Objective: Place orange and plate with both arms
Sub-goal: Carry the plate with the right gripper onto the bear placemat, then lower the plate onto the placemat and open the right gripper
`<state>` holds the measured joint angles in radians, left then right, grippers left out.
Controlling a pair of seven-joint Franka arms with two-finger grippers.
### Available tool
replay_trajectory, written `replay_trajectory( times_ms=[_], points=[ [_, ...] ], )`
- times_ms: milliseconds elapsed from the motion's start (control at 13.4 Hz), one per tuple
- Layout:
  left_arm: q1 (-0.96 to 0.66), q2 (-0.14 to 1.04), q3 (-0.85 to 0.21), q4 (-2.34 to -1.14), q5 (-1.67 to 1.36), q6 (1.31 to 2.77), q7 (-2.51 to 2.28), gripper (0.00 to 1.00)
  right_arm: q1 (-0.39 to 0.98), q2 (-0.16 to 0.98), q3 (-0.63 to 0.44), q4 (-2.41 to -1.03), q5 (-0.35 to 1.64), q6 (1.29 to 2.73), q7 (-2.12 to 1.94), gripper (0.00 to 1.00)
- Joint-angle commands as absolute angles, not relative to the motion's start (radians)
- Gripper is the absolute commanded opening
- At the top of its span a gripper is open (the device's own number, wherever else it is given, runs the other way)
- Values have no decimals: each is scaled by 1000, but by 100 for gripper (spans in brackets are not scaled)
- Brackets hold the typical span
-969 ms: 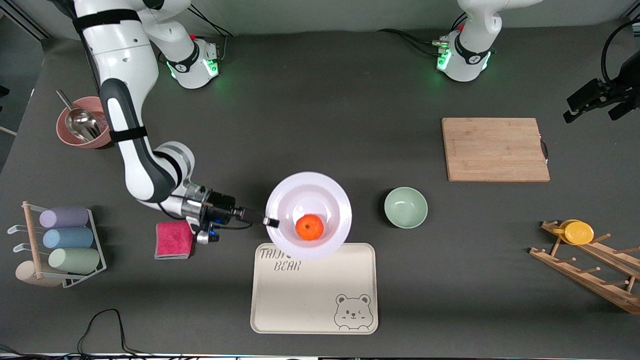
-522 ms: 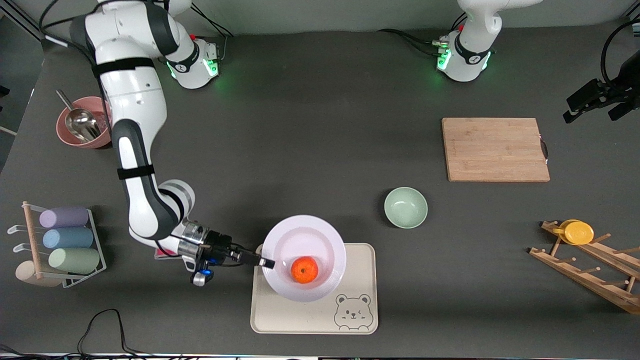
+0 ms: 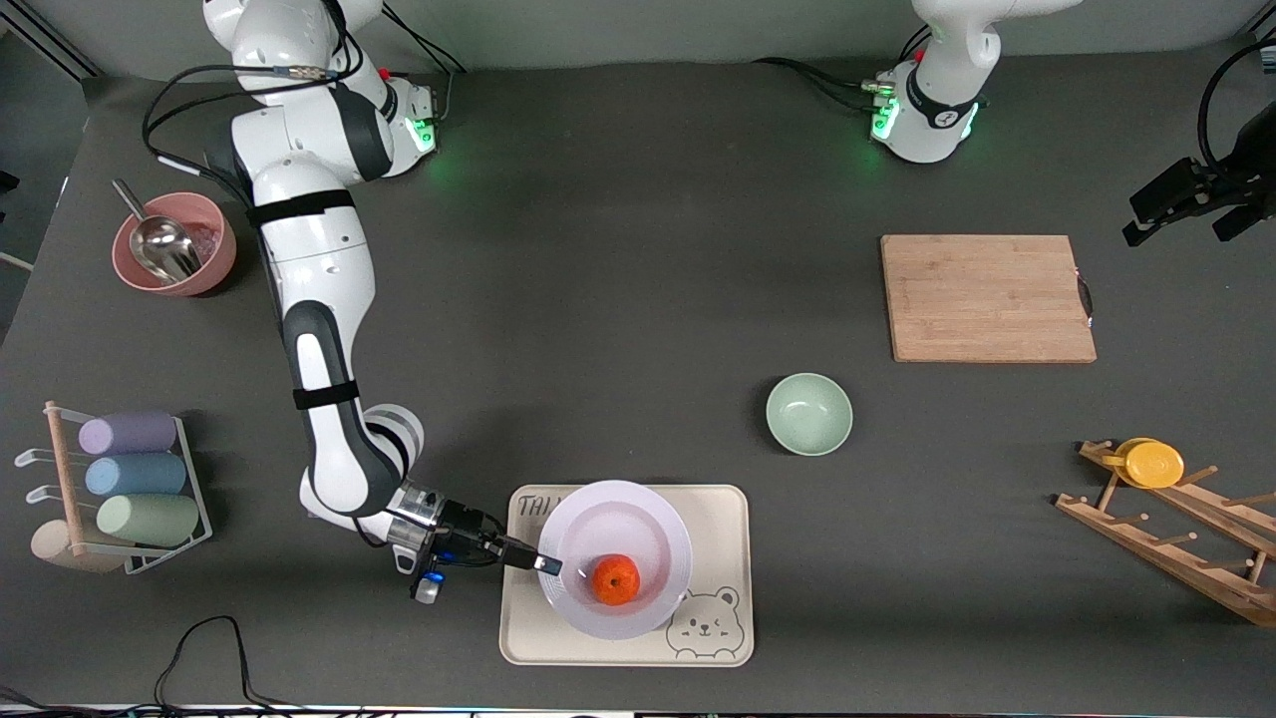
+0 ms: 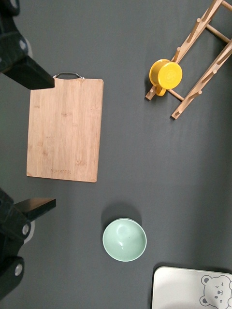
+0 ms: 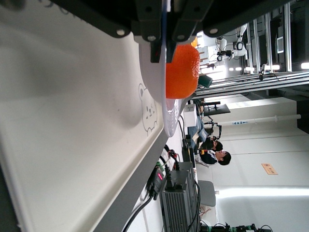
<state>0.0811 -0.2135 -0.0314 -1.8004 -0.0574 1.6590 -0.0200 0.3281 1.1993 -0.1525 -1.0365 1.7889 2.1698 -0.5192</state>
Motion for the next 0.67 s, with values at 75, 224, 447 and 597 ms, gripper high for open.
replay_trajectory(
  times_ms=[75, 224, 447, 597],
  points=[
    [84, -219, -32, -1801, -61, 1663, -3, 100, 321, 1261, -141, -934, 1770, 2189, -495, 0],
    [84, -219, -32, -1801, -61, 1661, -3, 100, 322, 1287, -141, -901, 1770, 2207, -497, 0],
    [86, -219, -32, -1801, -61, 1660, -3, 100, 328, 1311, -140, -891, 1770, 2235, -554, 0],
    [84, -219, -32, -1801, -61, 1661, -3, 100, 328, 1316, -130, -897, 1773, 2240, -590, 0]
  ],
)
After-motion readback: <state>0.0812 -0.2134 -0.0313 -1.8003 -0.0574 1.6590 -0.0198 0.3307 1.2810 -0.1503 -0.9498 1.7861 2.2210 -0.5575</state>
